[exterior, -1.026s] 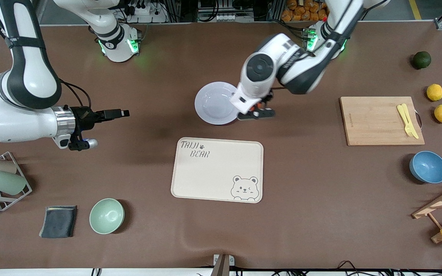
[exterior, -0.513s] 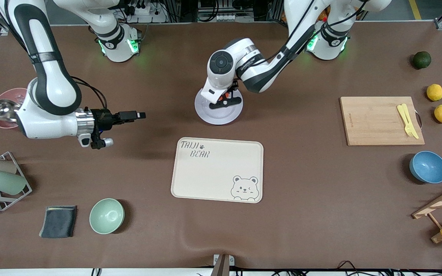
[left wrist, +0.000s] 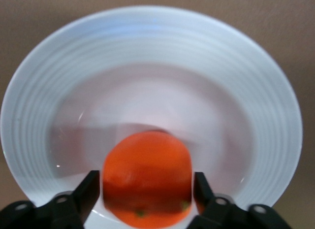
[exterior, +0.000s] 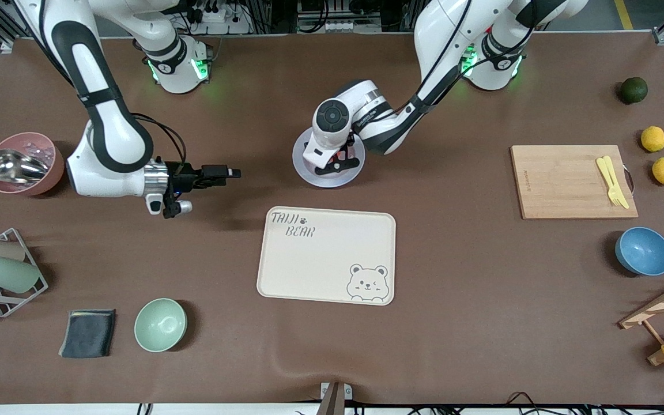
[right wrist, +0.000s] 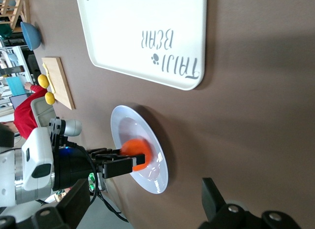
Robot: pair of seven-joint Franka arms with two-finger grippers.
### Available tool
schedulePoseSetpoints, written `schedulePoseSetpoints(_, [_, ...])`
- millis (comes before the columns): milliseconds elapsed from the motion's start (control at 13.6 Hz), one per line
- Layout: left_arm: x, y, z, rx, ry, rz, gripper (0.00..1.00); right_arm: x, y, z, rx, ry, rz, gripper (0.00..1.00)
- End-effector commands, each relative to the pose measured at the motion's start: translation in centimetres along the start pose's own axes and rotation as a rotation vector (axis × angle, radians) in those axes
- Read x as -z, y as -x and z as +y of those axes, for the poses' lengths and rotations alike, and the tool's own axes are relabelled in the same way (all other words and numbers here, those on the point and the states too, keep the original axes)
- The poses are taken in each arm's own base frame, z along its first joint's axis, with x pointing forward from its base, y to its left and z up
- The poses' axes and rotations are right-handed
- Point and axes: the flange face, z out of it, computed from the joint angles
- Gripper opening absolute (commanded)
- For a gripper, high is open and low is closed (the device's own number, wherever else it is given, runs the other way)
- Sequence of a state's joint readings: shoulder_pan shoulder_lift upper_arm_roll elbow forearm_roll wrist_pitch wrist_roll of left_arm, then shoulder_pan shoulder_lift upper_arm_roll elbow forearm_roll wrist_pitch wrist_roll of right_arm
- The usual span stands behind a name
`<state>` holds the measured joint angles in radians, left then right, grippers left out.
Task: Place orange and plate with both arms
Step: 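Lower the orange onto the plate and open the left gripper, then withdraw the left gripper while the right gripper reaches the plate rim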
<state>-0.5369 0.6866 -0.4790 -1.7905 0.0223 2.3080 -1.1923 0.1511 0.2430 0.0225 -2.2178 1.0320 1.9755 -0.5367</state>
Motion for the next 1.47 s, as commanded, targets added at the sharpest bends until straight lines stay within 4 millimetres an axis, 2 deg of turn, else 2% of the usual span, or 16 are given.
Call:
schedulePoseSetpoints(0, [2.8,-0.6,0.4,-0.002,0.025,0.053,1.00,-0.9,0.1,1.5,0.012,-0.043,0.013,1.00])
schedulePoseSetpoints(73, [4.6,-0.8,0.1,0.006,0.032,0.073,1.00,-1.3,0.1,1.9,-0.001,-0.051,0.007,1.00])
schedulePoseSetpoints(220, [11.7,-2.9,-2.1,0.048,0.012,0.110,1.00,-2.7,0.1,2.1,0.022,-0.083,0.009,1.00])
schedulePoseSetpoints(293, [17.0,-3.6,-3.7,0.073,0.015,0.149,1.00,-4.0,0.5,2.5,0.049,-0.105,0.007,1.00])
schedulePoseSetpoints(440, [27.5,-6.3,-8.8,0.140,0.054,0.237,1.00,-5.1,0.9,3.5,0.050,-0.151,0.024,1.00])
schedulePoseSetpoints(586, [35.9,-9.9,-15.2,0.144,0.058,0.278,1.00,-7.3,1.4,2.9,0.052,-0.182,0.024,1.00])
schedulePoseSetpoints(733, [41.6,-13.4,-21.2,0.168,0.043,0.288,1.00,-8.7,1.7,2.9,0.048,-0.184,0.015,1.00])
schedulePoseSetpoints(806, [43.9,-15.0,-24.2,0.166,0.044,0.294,1.00,-9.4,1.8,3.8,0.052,-0.184,0.006,0.95])
schedulePoseSetpoints(953, [45.8,-17.7,-29.9,0.132,0.029,0.288,1.00,-10.9,1.9,6.2,0.095,-0.206,0.015,0.91])
schedulePoseSetpoints(1026, [48.0,-17.6,-32.9,0.101,0.037,0.319,1.00,-11.5,2.0,6.9,0.094,-0.218,0.021,0.86])
schedulePoseSetpoints(1099, [48.9,-18.0,-35.1,0.047,0.034,0.326,1.00,-12.0,2.0,6.9,0.085,-0.232,0.027,0.81])
schedulePoseSetpoints(1246, [50.1,-17.9,-38.3,-0.041,0.016,0.333,1.00,-12.9,2.4,6.5,0.061,-0.250,0.033,0.79])
schedulePoseSetpoints(1392, [51.2,-17.4,-41.0,-0.075,0.027,0.319,1.00,-14.9,3.0,5.2,0.049,-0.271,0.041,0.77])
